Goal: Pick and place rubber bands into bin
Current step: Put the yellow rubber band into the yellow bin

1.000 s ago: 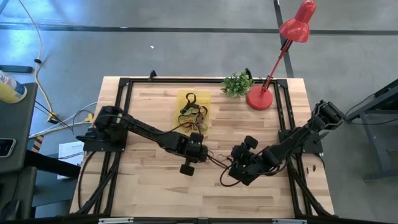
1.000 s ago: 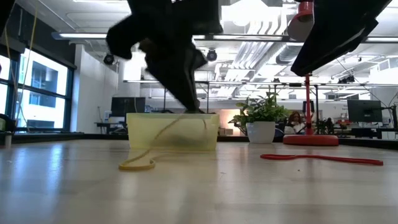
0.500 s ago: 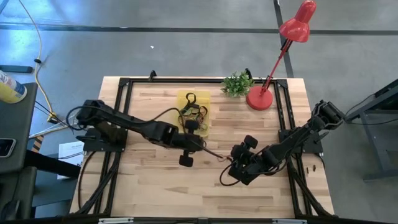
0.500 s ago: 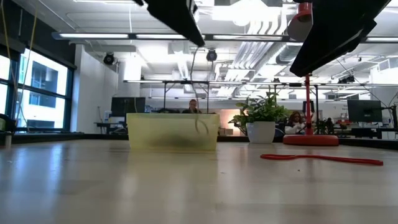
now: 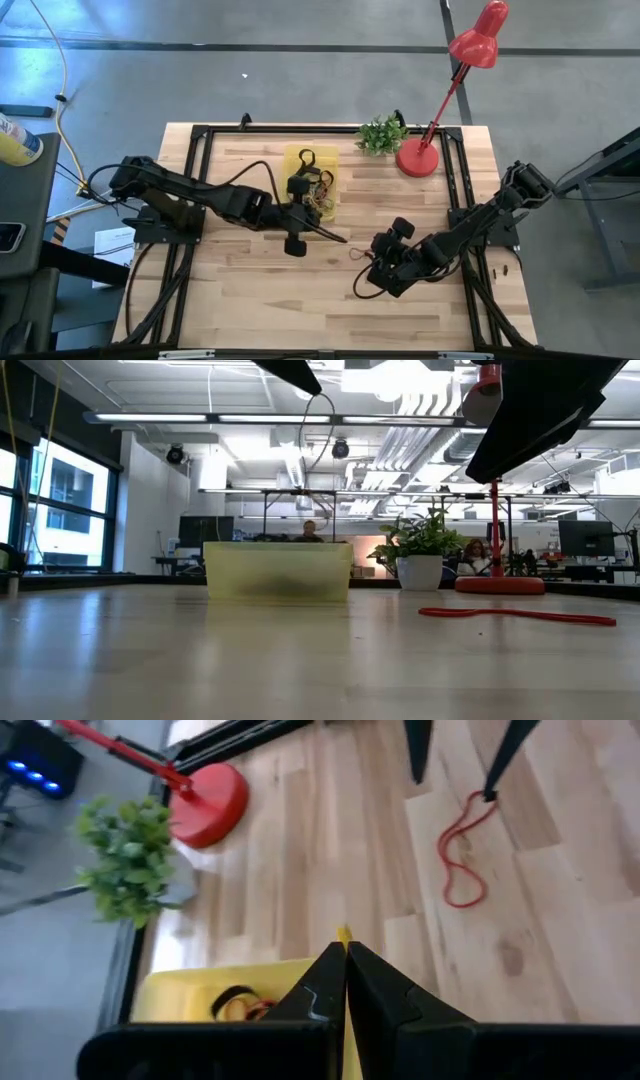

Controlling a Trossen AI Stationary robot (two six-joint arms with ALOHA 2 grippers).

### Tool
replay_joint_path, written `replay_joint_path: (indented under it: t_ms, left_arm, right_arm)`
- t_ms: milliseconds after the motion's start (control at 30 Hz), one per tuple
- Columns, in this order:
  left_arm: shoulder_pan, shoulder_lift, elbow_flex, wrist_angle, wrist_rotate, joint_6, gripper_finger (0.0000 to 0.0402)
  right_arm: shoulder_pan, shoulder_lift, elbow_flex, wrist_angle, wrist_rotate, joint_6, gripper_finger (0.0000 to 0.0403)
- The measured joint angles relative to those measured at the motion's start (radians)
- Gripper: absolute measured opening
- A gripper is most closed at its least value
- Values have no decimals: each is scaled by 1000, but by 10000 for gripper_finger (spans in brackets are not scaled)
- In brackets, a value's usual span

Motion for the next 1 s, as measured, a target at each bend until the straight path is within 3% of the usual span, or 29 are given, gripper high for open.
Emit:
replay_joint_path:
  t_ms: [400, 1000]
  left_arm:
    - [68, -4, 0, -12, -33, 74, 0]
    - [353, -3, 0, -87, 10, 235, 0]
  right_arm:
    - [0, 0, 0, 0, 0, -1, 220]
    - [0, 0, 0, 15, 17, 4, 220]
